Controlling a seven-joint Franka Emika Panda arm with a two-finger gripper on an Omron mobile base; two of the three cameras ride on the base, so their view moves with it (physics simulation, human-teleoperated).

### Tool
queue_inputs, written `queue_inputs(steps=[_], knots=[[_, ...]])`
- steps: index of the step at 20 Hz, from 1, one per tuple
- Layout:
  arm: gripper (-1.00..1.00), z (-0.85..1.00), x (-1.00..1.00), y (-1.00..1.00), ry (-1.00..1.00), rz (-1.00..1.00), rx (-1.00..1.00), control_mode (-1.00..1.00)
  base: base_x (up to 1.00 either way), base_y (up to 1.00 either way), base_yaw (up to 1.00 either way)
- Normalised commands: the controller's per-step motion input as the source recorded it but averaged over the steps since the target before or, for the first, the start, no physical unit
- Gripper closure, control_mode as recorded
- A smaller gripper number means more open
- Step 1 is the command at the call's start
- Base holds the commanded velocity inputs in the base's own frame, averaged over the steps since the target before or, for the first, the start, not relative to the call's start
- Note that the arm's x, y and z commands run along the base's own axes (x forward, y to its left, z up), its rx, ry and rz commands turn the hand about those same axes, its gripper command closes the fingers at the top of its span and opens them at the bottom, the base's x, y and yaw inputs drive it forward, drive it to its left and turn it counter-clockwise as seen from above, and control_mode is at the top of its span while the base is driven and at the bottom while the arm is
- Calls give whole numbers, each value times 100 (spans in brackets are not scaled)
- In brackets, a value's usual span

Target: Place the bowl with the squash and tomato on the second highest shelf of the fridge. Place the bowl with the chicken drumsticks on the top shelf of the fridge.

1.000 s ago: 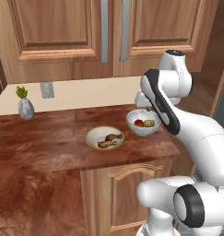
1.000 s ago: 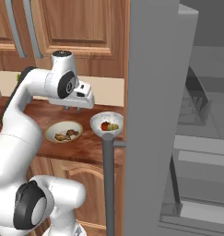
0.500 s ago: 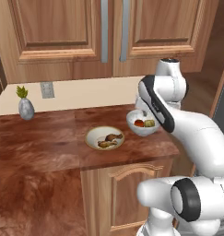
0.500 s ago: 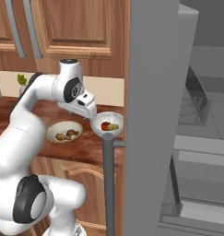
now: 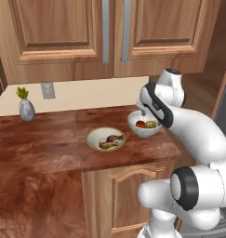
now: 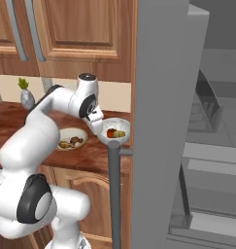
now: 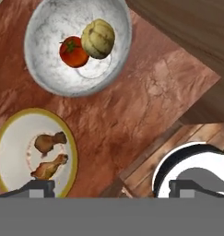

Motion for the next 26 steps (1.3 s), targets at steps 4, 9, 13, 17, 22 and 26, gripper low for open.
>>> queue_inputs(steps=[4, 9, 13, 17, 22, 26], knots=[[-100, -58, 45, -22, 0, -9, -3, -100, 0, 0, 0], [-100, -16, 27, -2, 1, -10, 0, -100, 0, 0, 0], [-100, -35, 42, 0, 4, -10, 0, -100, 0, 0, 0], [-100, -53, 53, -16, 10, -13, -1, -100, 0, 0, 0], [-100, -14, 66, -1, 5, -10, 0, -100, 0, 0, 0], [-100, -18, 42, -12, 8, -5, 0, -100, 0, 0, 0]])
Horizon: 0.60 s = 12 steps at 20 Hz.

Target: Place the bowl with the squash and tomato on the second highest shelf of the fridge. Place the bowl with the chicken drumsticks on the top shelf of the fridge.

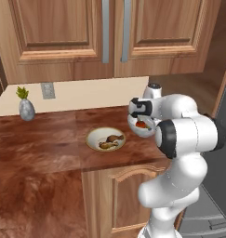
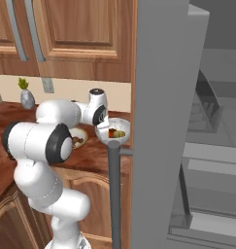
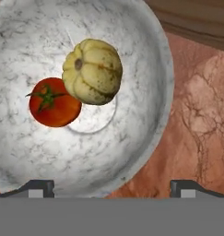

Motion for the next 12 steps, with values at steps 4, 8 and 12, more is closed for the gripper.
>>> queue_inputs(steps=[4, 8, 12], knots=[[-100, -36, 22, -21, 10, -8, -3, -100, 0, 0, 0], [-100, -38, 13, -29, 5, -8, 0, -100, 0, 0, 0], [-100, -34, -3, -24, 0, -7, 0, -100, 0, 0, 0]])
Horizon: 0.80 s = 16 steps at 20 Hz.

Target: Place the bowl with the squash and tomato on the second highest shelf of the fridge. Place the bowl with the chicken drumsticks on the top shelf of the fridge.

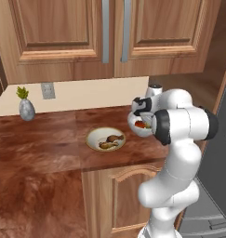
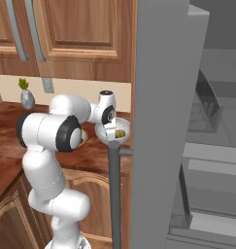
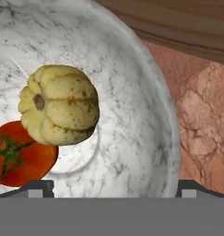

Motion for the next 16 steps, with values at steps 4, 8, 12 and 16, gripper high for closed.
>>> queue_inputs(steps=[4, 8, 12, 16], knots=[[-100, -24, -22, -9, -1, -5, 0, -100, 0, 0, 0], [-100, -1, -11, 0, 0, -1, 1, -100, 0, 0, 0], [-100, -7, -33, 0, 0, 0, 0, -100, 0, 0, 0], [-100, -39, 0, 2, 0, 0, -3, -100, 0, 0, 0]])
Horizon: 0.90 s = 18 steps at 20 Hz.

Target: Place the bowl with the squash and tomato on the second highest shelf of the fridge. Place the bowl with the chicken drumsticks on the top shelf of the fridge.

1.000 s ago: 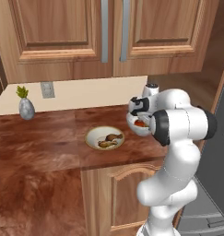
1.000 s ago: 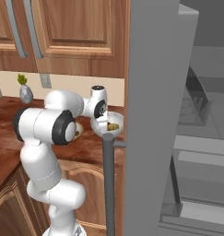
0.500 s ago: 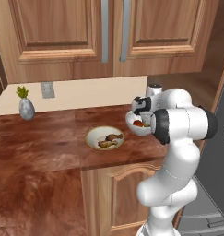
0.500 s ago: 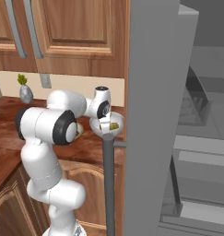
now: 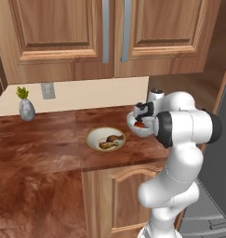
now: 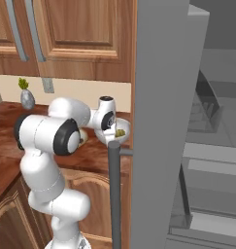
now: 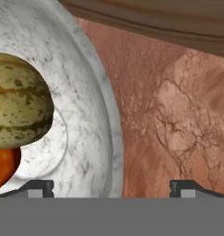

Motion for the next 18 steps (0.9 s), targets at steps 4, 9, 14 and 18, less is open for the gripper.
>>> queue_inputs(steps=[4, 9, 14, 18], knots=[[100, -38, 13, 10, 0, 0, 0, -100, 0, 0, 0], [100, 0, -1, 0, 0, 0, 0, -100, 0, 0, 0], [100, 11, -38, 0, -5, 0, 1, -100, 0, 0, 0], [100, 81, -87, 1, -20, 0, 1, -100, 0, 0, 0]])
